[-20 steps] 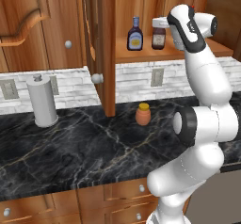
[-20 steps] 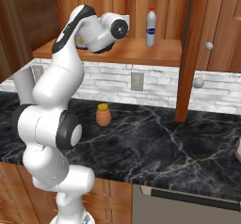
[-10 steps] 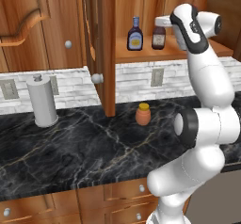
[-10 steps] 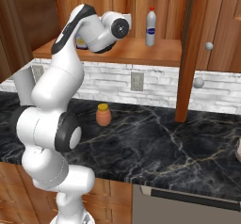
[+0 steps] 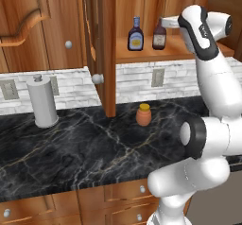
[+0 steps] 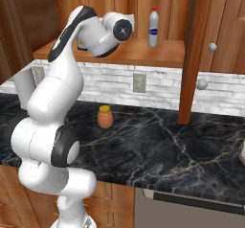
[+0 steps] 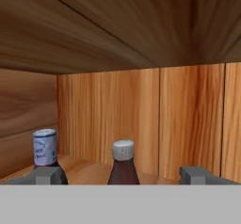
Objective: Pick the ketchup and condiment bottle from the counter and place them in the cabinet.
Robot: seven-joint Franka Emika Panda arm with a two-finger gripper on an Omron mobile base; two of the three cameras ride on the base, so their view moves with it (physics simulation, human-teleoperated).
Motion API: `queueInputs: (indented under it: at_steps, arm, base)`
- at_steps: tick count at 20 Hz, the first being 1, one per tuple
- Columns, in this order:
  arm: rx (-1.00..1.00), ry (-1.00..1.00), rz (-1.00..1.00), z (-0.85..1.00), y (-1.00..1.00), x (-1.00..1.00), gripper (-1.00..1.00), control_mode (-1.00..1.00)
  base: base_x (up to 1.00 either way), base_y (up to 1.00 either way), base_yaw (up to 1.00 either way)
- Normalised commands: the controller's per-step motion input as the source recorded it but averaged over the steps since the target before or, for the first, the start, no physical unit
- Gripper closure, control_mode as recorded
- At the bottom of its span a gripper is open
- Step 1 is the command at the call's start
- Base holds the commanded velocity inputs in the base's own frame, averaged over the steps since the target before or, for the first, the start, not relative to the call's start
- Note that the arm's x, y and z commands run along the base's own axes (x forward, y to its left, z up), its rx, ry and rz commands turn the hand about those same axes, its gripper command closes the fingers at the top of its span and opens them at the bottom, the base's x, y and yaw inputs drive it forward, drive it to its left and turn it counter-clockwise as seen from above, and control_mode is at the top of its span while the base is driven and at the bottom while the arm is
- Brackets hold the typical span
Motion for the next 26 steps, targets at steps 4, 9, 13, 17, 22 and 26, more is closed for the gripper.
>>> queueInputs:
  at_steps: [4,9,13,17,22,26]
  arm:
    - [-0.02,0.00,0.00,0.00,-0.02,-0.53,-1.00,-1.00]
    - [-0.06,0.00,0.00,0.00,0.00,-0.64,-1.00,-1.00]
    - [-0.13,-0.01,0.00,-0.08,0.09,-0.82,-1.00,-1.00]
    - [-0.16,-0.03,0.00,-0.17,0.17,-1.00,-1.00,-1.00]
    - [-0.06,-0.09,-0.01,-0.11,0.04,-1.00,-1.00,-1.00]
    - [0.00,-0.16,-0.02,0.03,-0.07,-0.92,-1.00,-1.00]
  base:
    - [0.00,0.00,0.00]
    - [0.00,0.00,0.00]
    - [0.00,0.00,0.00]
    - [0.00,0.00,0.00]
    - [0.00,0.00,0.00]
    - [0.00,0.00,0.00]
